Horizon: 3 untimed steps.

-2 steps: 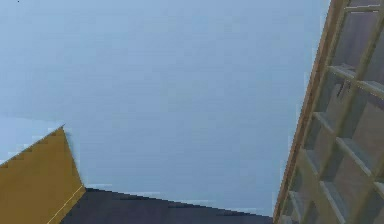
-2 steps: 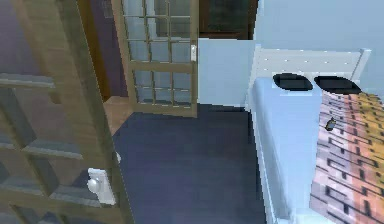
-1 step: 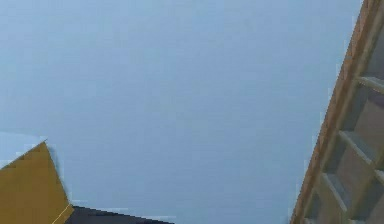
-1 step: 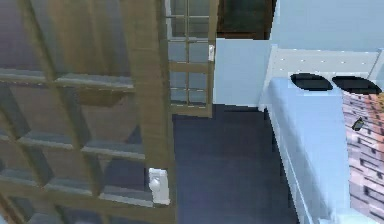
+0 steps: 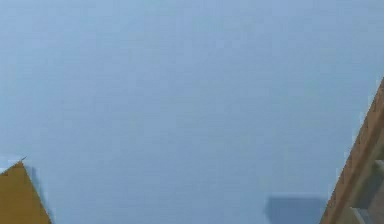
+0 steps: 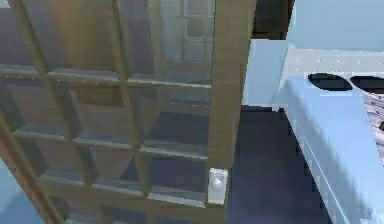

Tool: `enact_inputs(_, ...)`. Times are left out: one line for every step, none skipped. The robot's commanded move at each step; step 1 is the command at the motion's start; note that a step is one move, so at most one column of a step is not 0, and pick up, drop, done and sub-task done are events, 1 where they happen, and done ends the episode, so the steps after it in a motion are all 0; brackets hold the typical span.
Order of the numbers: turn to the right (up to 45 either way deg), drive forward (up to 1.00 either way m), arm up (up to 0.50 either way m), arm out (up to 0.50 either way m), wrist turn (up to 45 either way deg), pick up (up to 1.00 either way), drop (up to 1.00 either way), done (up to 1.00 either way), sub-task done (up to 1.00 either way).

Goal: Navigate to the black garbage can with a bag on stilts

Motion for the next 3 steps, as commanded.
enact_inputs(-45.0, 0.00, 0.00, 0.00, 0.0, 0.00, 0.00, 0.00, 0.00)
enact_inputs(-45.0, 0.00, 0.00, 0.00, 0.0, 0.00, 0.00, 0.00, 0.00)
enact_inputs(-45.0, 0.00, 0.00, 0.00, 0.0, 0.00, 0.00, 0.00, 0.00)
